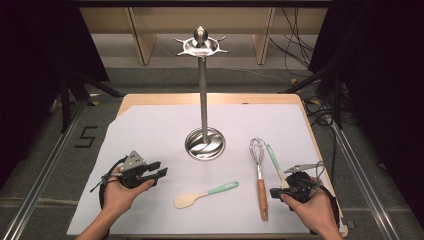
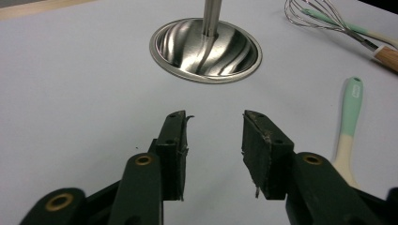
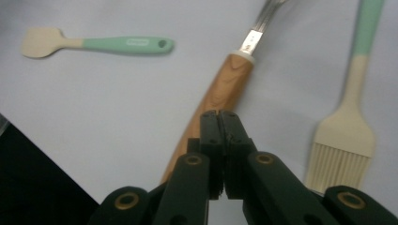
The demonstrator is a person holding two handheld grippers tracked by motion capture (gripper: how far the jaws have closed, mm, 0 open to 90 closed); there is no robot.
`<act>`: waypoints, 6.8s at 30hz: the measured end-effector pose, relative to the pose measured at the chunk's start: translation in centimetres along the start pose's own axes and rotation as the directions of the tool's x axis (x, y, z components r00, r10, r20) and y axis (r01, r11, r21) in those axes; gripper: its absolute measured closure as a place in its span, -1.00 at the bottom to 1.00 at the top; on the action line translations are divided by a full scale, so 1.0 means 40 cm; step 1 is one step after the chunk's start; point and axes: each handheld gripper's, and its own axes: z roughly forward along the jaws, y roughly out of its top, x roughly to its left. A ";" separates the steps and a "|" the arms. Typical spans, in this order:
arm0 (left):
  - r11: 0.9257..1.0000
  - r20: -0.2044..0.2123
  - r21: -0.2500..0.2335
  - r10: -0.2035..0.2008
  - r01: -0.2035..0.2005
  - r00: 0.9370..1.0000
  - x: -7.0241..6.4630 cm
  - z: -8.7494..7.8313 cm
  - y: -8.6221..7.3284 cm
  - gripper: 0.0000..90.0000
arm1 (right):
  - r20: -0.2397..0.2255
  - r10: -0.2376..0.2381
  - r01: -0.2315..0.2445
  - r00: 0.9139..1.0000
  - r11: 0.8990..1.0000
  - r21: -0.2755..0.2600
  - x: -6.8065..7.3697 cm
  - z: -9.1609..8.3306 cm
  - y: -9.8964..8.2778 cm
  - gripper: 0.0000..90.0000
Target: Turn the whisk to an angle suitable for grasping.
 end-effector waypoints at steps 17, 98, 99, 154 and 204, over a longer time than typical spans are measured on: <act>0.999 -0.139 0.002 0.034 -0.034 0.990 -0.003 -0.017 0.007 0.35 | -0.020 -0.017 0.019 1.000 0.996 0.085 0.072 0.041 0.032 1.00; 0.997 -0.075 0.021 0.077 -0.076 0.994 -0.024 0.006 0.008 0.30 | 0.298 0.164 -0.186 0.940 0.981 0.049 -0.179 0.113 0.251 1.00; 0.997 -0.074 0.020 0.077 -0.076 0.994 -0.024 0.006 0.007 0.30 | 0.302 0.152 -0.175 0.941 0.983 0.049 -0.191 0.130 0.260 1.00; 0.994 -0.056 0.042 0.099 -0.097 0.993 -0.031 0.013 0.010 0.29 | -0.102 -0.133 0.151 0.986 0.969 0.197 0.015 0.137 0.279 0.99; 0.997 -0.056 0.017 0.082 -0.081 0.995 -0.029 0.005 0.009 0.27 | 0.226 0.126 -0.192 0.966 0.934 0.302 -0.086 0.159 0.259 0.92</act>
